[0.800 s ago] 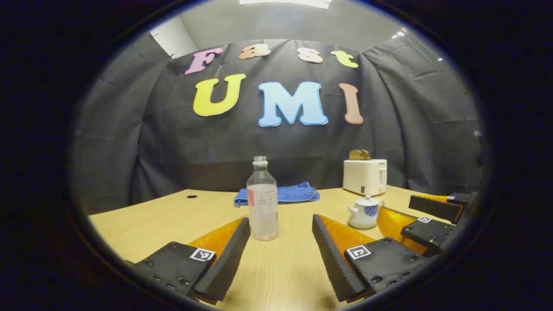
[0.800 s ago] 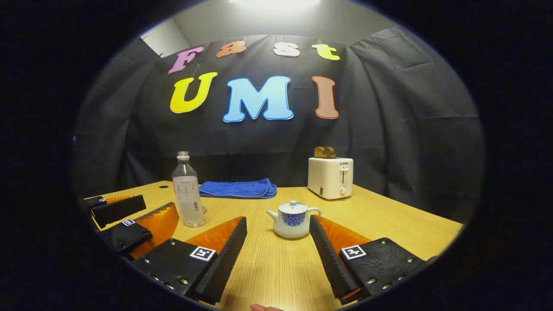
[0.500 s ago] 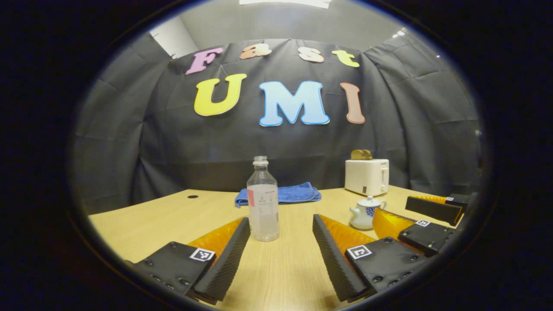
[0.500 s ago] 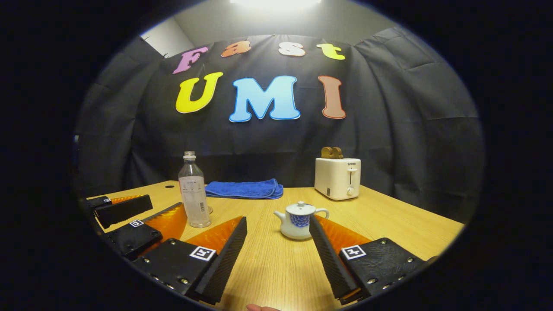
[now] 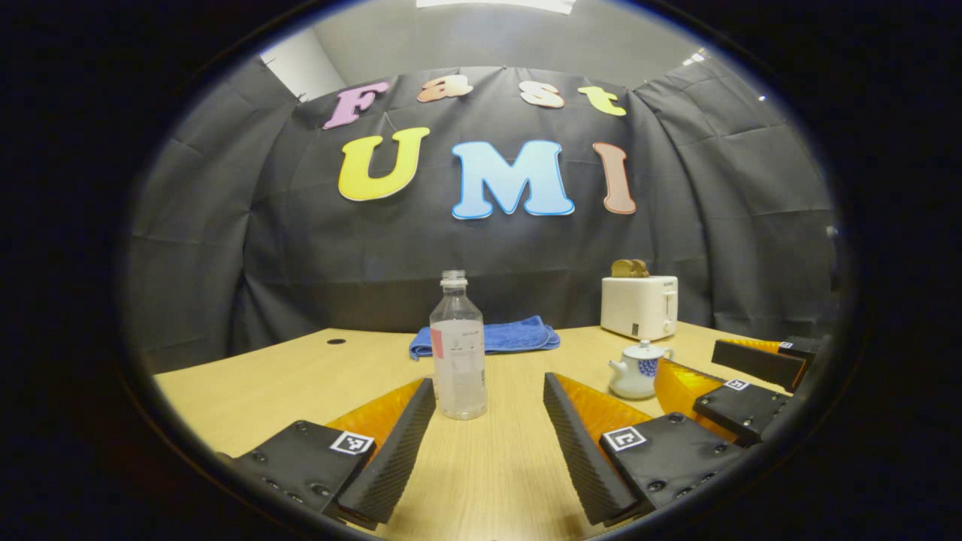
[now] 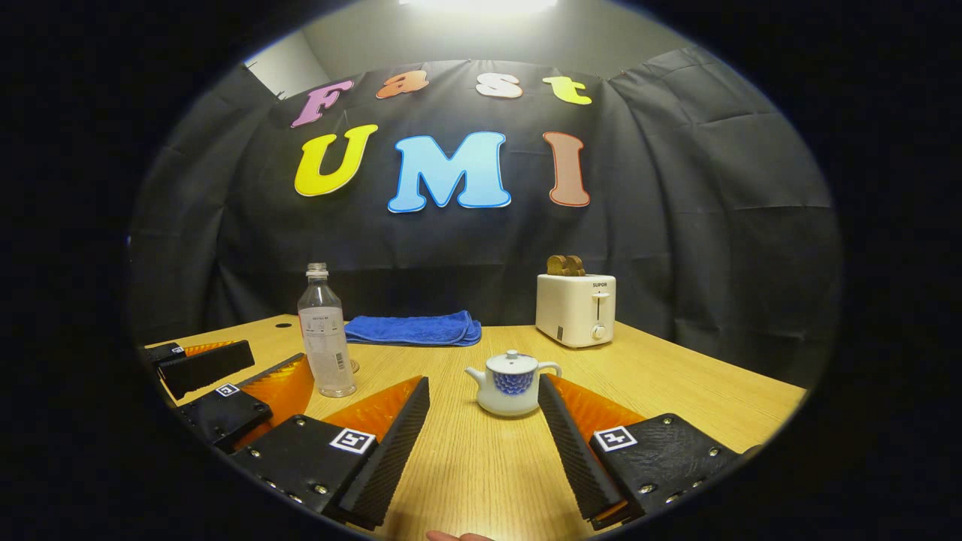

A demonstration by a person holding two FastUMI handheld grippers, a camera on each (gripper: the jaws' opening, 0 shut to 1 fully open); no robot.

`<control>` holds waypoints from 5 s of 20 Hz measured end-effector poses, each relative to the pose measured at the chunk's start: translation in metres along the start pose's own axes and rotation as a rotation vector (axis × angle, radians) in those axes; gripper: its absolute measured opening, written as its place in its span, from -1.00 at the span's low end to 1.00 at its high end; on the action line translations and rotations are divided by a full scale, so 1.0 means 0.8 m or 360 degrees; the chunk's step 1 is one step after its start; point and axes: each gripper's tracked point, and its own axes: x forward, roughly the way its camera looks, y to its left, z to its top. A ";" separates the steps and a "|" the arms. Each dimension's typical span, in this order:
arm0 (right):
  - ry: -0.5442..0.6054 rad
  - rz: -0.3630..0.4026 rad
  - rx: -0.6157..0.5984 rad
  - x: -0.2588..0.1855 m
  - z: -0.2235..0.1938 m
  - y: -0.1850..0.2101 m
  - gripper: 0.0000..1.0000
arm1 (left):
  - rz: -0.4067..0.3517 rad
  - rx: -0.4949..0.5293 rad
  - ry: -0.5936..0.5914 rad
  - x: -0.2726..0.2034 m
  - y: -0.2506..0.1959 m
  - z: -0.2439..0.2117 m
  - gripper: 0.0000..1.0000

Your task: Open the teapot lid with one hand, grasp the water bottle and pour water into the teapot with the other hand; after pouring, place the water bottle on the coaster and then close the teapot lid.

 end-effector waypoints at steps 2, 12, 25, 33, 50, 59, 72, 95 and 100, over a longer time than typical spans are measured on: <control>-0.0004 0.0011 0.0000 0.000 0.001 0.002 0.81 | -0.0022 -0.0001 -0.0002 0.000 -0.003 0.000 1.00; 0.0037 0.0078 -0.0046 0.012 0.001 0.007 0.81 | -0.0055 -0.0006 0.0001 0.007 0.000 0.007 1.00; 0.0081 -0.0009 0.0014 0.109 0.020 -0.032 0.80 | 0.0000 -0.0015 -0.0033 0.021 0.031 0.034 1.00; 0.0155 -0.0004 -0.0019 0.152 -0.004 -0.035 0.58 | 0.0047 -0.0016 -0.0028 0.023 0.054 0.032 1.00; 0.0192 -0.0054 -0.0098 0.160 -0.010 -0.044 -0.34 | 0.0086 -0.0006 -0.0030 0.023 0.067 0.031 1.00; 0.0201 -0.0059 -0.0137 0.164 -0.009 -0.040 -0.72 | 0.0092 -0.0006 -0.0033 0.021 0.069 0.033 1.00; 0.0007 -0.0043 -0.0186 0.153 0.039 -0.038 -0.94 | 0.0064 -0.0016 -0.0033 0.029 0.061 0.033 1.00; 0.0025 0.0041 -0.0086 0.056 0.041 -0.036 -0.94 | -0.0004 -0.0130 0.0187 0.168 0.048 -0.029 1.00; 0.0040 0.0057 -0.0065 0.054 0.036 -0.035 -0.94 | 0.0002 -0.0080 0.0170 0.187 0.051 -0.024 1.00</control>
